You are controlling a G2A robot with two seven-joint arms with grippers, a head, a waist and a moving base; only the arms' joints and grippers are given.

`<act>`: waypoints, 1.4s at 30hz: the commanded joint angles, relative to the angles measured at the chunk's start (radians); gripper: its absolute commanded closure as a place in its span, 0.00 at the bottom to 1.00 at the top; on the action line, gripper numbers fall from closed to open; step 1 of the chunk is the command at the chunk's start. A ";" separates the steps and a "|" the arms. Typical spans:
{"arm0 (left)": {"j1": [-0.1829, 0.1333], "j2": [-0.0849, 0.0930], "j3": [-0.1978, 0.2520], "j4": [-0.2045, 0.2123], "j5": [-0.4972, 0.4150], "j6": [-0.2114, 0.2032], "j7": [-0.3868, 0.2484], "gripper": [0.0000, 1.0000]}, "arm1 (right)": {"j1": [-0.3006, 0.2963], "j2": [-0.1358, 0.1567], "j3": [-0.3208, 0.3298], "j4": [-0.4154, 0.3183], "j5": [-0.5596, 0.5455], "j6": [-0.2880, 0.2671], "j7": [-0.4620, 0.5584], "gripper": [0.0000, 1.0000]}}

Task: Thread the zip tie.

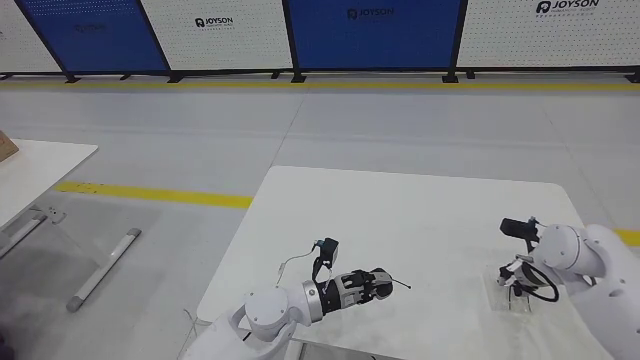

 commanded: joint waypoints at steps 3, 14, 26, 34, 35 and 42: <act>0.000 0.000 0.000 0.000 0.000 0.000 0.000 1.00 | 0.010 -0.003 -0.011 0.008 0.001 0.000 0.000 1.00; 0.000 0.000 0.000 0.000 0.000 0.000 0.000 1.00 | -0.034 0.012 0.036 -0.064 -0.012 0.000 0.000 1.00; 0.000 0.000 0.000 0.000 0.000 0.000 0.000 1.00 | -0.402 0.049 0.444 -0.397 -0.008 0.000 -0.148 1.00; 0.000 0.000 0.000 0.000 0.000 0.000 0.000 1.00 | -0.412 0.049 0.452 -0.408 -0.005 0.000 -0.150 1.00; 0.000 0.000 0.000 0.000 0.000 0.000 0.000 1.00 | -0.412 0.049 0.452 -0.408 -0.005 0.000 -0.150 1.00; 0.000 0.000 0.000 0.000 0.000 0.000 0.000 1.00 | -0.412 0.049 0.452 -0.408 -0.005 0.000 -0.150 1.00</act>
